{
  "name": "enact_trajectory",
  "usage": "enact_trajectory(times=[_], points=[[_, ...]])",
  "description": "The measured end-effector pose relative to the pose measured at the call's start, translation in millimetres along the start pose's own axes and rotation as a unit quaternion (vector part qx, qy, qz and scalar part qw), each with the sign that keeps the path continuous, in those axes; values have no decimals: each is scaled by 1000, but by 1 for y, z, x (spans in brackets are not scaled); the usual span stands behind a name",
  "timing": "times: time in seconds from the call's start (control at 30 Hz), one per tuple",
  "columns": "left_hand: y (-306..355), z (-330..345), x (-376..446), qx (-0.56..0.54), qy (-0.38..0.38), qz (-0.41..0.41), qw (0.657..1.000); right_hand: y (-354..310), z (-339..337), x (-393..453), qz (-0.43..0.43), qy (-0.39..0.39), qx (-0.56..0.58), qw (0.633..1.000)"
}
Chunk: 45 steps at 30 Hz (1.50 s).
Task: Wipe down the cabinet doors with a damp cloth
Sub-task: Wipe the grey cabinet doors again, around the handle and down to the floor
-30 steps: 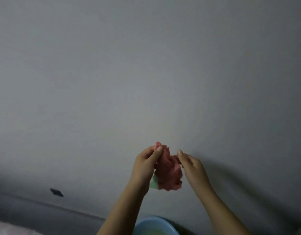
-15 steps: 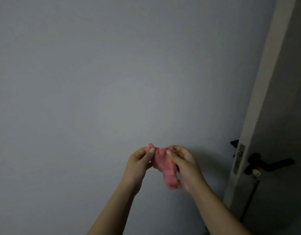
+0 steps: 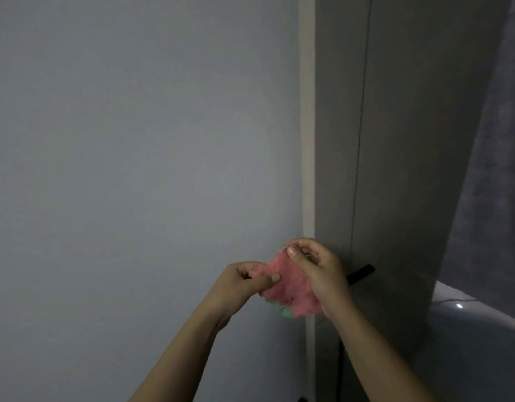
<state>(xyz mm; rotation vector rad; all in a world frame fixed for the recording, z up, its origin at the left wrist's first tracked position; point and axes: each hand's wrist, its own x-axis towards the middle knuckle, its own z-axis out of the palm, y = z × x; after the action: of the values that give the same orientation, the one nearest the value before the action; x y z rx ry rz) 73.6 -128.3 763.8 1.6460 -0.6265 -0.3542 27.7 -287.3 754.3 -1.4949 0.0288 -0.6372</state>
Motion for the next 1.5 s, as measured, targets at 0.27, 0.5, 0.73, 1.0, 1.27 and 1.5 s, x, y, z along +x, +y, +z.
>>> enact_trajectory(times=[0.27, 0.5, 0.73, 1.0, 1.27, 1.5], points=[[36, 117, 61, 71, -27, 39, 996, -28, -130, 9, -49, 94, -46, 993], [74, 202, 96, 23, -26, 42, 999, -48, -218, 31, -82, 137, -56, 986], [123, 250, 135, 10, -45, 64, 997, -52, -262, 53, -140, 181, -114, 967], [188, 254, 194, 77, -68, 109, 989, -66, -250, 107, -355, 234, -255, 869], [263, 220, 249, 135, -22, 169, 976, -95, -207, 223, -439, 250, -267, 821], [316, 187, 304, 118, 66, 209, 969, -129, -172, 327, -456, 291, -258, 801]])
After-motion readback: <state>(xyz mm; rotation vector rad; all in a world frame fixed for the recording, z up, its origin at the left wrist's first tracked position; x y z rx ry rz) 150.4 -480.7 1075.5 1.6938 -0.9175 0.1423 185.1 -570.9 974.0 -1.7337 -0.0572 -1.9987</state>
